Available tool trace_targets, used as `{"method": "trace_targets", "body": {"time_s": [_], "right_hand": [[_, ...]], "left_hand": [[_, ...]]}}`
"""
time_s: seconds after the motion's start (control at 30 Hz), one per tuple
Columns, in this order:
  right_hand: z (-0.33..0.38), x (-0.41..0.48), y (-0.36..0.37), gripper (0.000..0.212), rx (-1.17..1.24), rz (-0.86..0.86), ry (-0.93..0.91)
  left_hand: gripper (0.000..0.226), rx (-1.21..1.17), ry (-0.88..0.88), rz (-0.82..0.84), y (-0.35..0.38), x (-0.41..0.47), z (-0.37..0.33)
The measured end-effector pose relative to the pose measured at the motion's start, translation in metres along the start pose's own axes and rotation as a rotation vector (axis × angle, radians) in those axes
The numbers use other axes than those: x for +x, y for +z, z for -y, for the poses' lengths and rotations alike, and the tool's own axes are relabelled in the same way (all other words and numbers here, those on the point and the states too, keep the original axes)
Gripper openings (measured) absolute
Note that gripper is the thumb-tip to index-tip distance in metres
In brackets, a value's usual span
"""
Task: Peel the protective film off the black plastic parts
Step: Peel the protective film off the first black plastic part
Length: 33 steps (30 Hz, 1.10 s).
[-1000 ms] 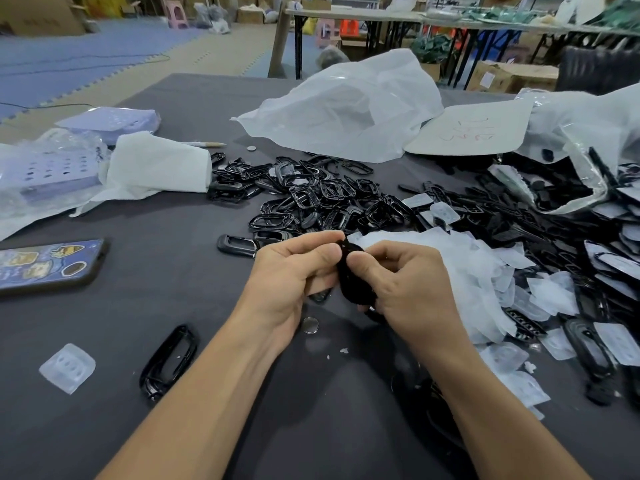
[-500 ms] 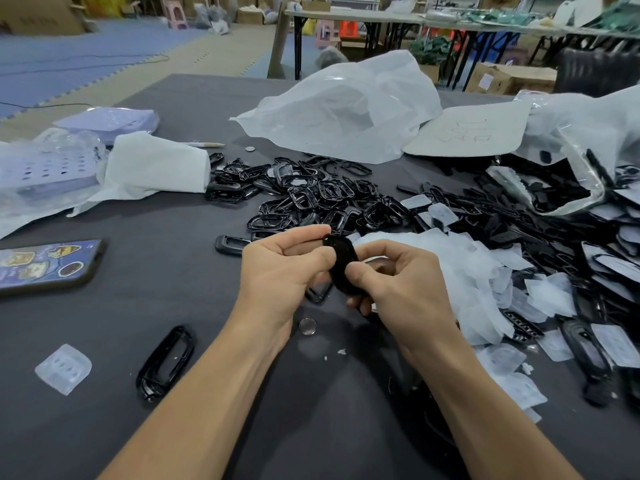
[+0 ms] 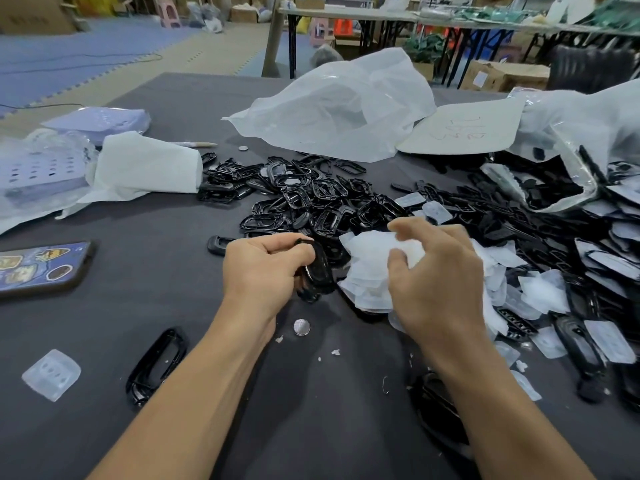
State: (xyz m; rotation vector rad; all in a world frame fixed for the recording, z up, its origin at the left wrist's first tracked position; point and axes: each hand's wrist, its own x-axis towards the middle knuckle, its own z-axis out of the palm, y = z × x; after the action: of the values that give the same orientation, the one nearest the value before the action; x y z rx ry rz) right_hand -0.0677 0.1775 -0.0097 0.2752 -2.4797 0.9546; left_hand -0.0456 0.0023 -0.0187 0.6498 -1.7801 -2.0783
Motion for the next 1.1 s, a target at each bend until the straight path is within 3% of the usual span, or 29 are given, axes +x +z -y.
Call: {"method": "trace_targets", "body": {"time_s": [0.1,0.17,0.3,0.43,0.6,0.73,0.9,1.1], "right_hand": [[-0.003,0.003,0.001,0.053,-0.31,0.281,-0.012],[-0.005,0.001,0.004,0.055,-0.356,0.326,-0.01],[-0.006,0.0,0.004,0.034,-0.204,0.147,0.015],[-0.008,0.0,0.007,0.019,-0.138,0.075,0.046],[-0.005,0.0,0.005,0.011,0.283,-0.085,0.118],[-0.007,0.002,0.007,0.013,0.373,-0.08,0.181],[-0.002,0.002,0.005,0.01,0.526,0.0,0.122],[0.002,0.001,0.007,0.02,0.717,0.161,0.23]], "left_hand": [[0.021,-0.014,-0.012,0.013,-0.001,0.0,0.0],[0.025,0.015,-0.004,0.009,0.001,0.0,0.003],[0.024,-0.007,-0.012,0.051,0.003,0.001,0.005],[0.019,-0.015,0.006,0.087,0.003,0.003,0.006],[0.021,0.009,0.034,0.116,0.005,0.004,0.008],[0.023,0.039,0.035,0.191,0.005,0.002,0.005],[0.036,0.078,0.024,0.493,0.004,-0.008,0.003],[0.04,0.156,0.021,0.486,0.005,-0.007,0.004]]}}
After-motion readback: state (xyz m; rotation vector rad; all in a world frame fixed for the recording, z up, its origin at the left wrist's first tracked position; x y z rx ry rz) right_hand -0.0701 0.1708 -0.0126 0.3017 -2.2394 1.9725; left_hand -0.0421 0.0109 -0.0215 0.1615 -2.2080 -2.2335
